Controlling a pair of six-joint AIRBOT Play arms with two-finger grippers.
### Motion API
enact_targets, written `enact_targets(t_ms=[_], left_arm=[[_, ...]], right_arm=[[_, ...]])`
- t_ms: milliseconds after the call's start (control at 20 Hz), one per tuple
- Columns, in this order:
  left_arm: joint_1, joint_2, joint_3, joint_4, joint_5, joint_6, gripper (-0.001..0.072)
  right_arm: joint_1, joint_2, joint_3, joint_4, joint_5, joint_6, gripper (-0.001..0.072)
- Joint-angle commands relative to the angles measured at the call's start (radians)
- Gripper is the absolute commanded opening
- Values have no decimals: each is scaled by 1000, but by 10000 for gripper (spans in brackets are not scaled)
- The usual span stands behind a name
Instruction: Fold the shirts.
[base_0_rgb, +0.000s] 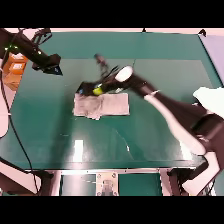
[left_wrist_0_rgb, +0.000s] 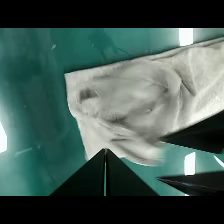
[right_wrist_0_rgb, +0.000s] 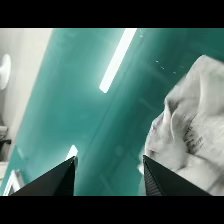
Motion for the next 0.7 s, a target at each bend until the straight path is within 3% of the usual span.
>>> enact_targets(t_ms=[0, 200, 350, 500, 550, 650], left_arm=[[17, 10, -13, 27, -34, 58, 22], [17, 10, -13, 26, -35, 63, 22], [17, 10, -13, 26, -36, 68, 23], [17, 10, -13, 26, -36, 68, 22], [17, 10, -14, 26, -36, 68, 23], [17, 10, -13, 26, -36, 68, 23]], right_arm=[[24, -64, 10, -40, -18, -1, 317], [-254, 49, 9, -124, 340, 15, 364], [-486, 119, -33, -149, 506, 56, 377], [-633, 173, -219, -176, 510, 70, 452], [-652, 178, -294, -175, 481, 69, 514], [-649, 175, -439, -145, 388, 39, 516]])
